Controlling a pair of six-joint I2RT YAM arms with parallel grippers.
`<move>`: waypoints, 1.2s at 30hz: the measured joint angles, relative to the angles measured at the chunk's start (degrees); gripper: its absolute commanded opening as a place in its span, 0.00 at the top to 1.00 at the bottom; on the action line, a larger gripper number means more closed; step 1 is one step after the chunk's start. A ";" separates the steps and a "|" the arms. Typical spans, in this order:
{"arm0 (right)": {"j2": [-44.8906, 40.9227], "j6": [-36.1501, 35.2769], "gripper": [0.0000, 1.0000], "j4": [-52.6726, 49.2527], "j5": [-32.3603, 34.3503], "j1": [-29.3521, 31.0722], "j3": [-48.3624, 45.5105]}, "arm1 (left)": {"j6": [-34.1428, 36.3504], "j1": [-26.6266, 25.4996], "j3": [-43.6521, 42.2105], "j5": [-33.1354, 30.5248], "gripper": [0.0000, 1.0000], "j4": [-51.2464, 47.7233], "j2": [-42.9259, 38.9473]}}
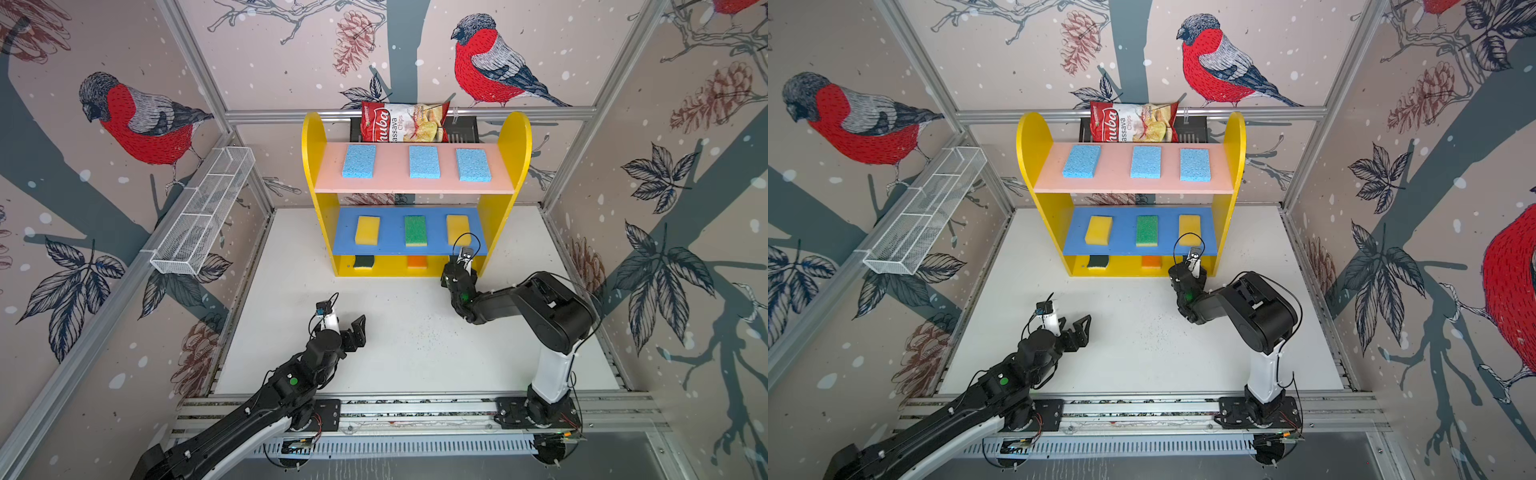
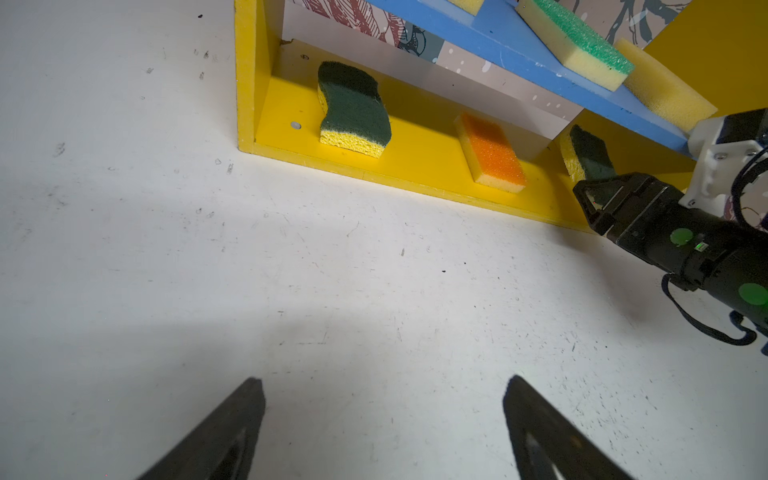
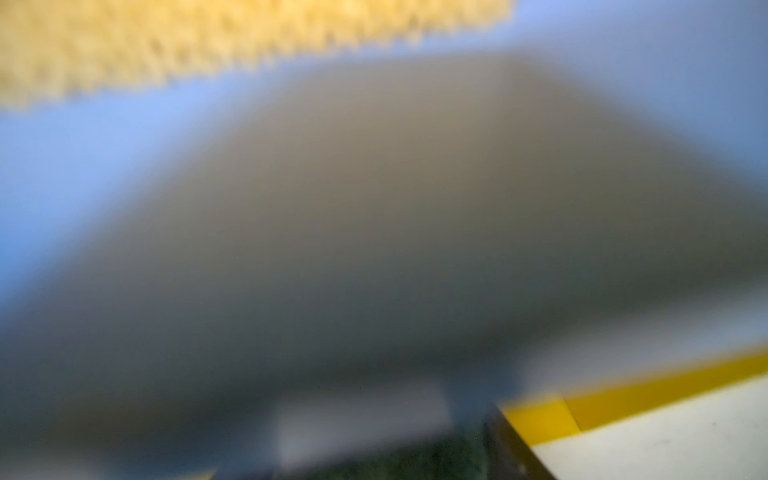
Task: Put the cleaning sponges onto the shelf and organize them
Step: 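Push the wavy sponge under the blue shelf beside the orange sponge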
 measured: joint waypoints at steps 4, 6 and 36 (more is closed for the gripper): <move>0.26 0.00 0.36 -1.55 0.17 0.02 -0.02 | -0.02 0.00 0.00 -0.28 0.09 0.00 0.00; 0.42 0.00 0.35 -2.34 0.24 0.02 0.00 | -0.02 0.00 0.00 -0.39 0.09 0.00 -0.07; -5.33 -3.19 0.39 -8.24 0.44 0.44 -3.19 | -0.24 0.00 0.00 -1.44 0.09 -0.02 -0.59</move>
